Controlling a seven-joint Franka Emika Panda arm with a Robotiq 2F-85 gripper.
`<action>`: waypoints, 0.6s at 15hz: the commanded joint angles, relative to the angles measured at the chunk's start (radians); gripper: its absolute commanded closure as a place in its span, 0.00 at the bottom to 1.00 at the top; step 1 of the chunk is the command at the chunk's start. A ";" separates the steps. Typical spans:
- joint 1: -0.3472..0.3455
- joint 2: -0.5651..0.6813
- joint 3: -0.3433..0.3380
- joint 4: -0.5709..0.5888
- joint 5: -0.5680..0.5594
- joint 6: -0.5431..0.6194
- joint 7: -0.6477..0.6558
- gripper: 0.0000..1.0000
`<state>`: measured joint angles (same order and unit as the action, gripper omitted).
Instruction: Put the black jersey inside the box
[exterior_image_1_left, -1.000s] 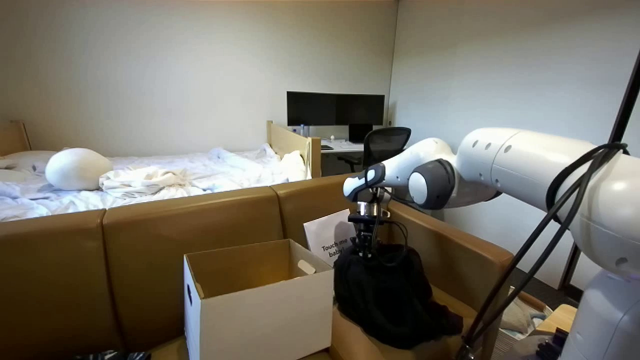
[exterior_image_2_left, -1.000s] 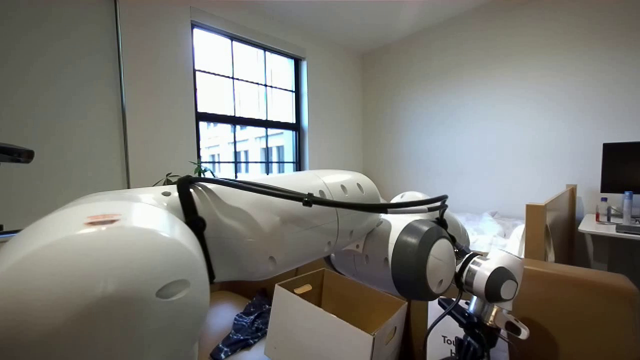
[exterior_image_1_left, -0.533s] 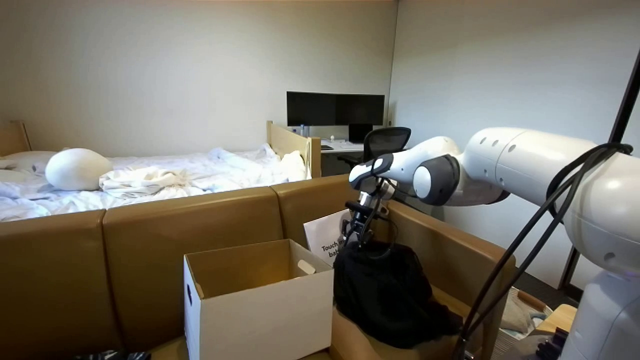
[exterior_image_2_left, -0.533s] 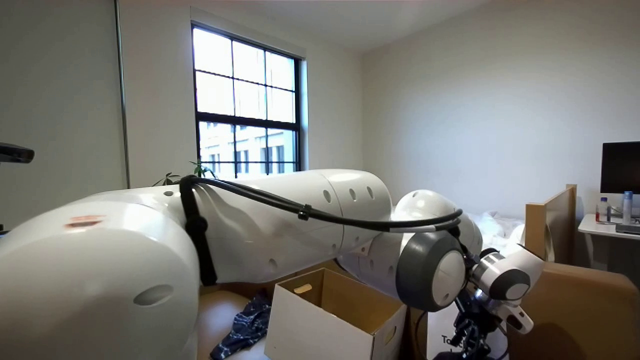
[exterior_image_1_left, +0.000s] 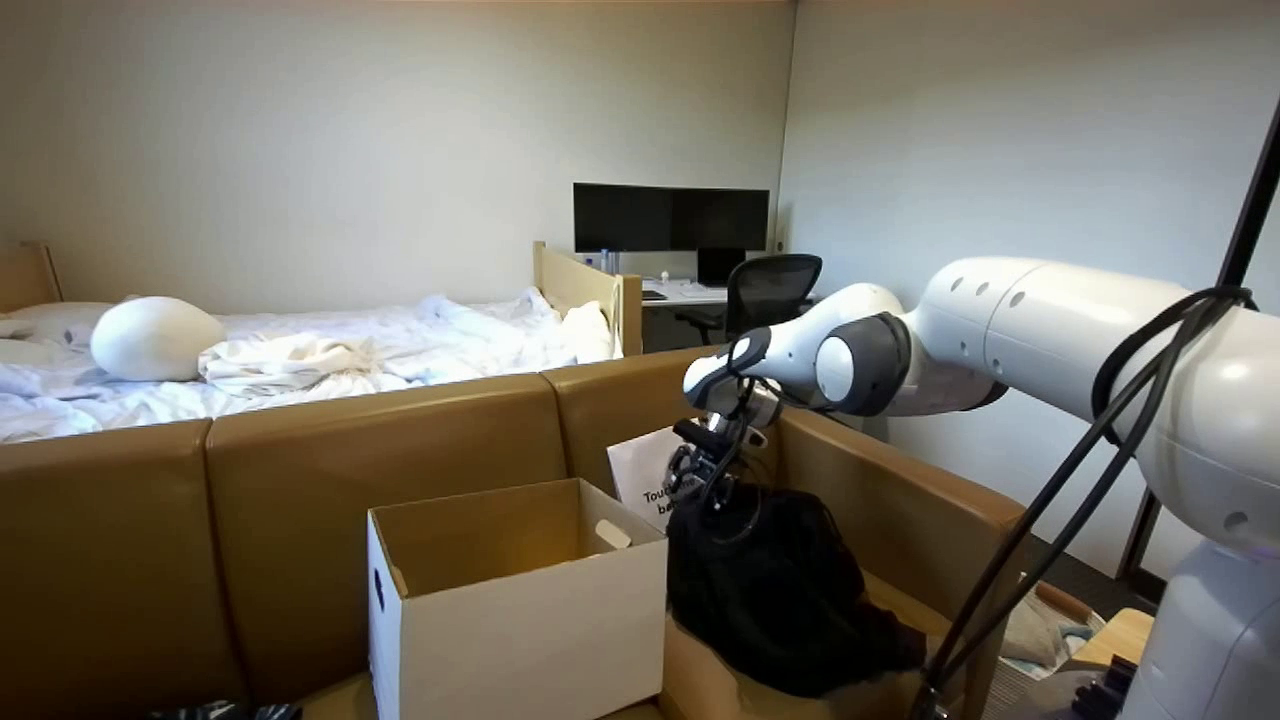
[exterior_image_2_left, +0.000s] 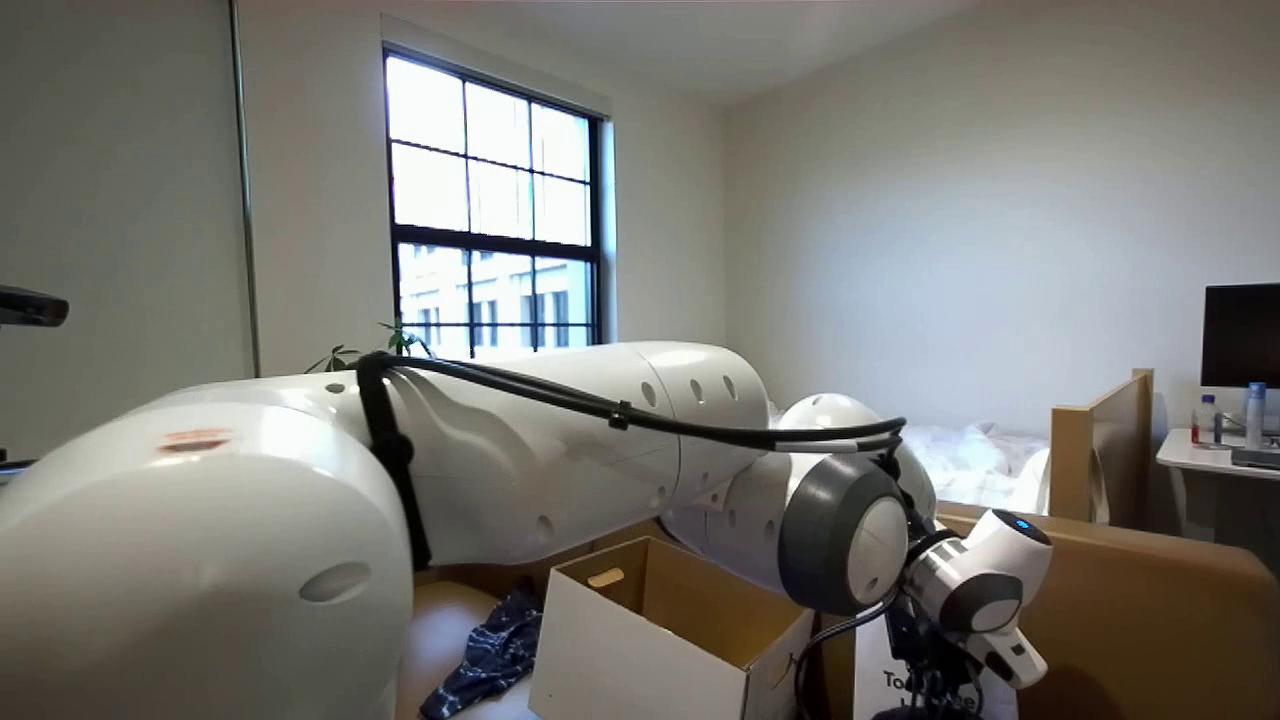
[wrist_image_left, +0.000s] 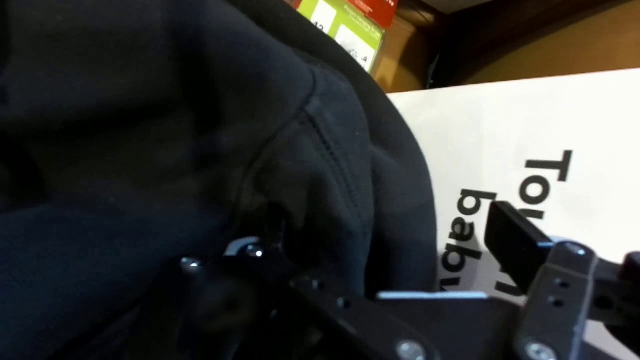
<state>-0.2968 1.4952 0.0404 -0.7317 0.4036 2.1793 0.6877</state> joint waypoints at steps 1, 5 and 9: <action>0.035 0.001 -0.073 -0.055 -0.044 0.027 0.105 0.00; 0.053 0.004 -0.139 -0.093 -0.109 -0.020 0.186 0.00; 0.052 0.005 -0.115 -0.084 -0.115 -0.068 0.172 0.33</action>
<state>-0.2464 1.5003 -0.0835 -0.8161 0.3061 2.1544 0.8388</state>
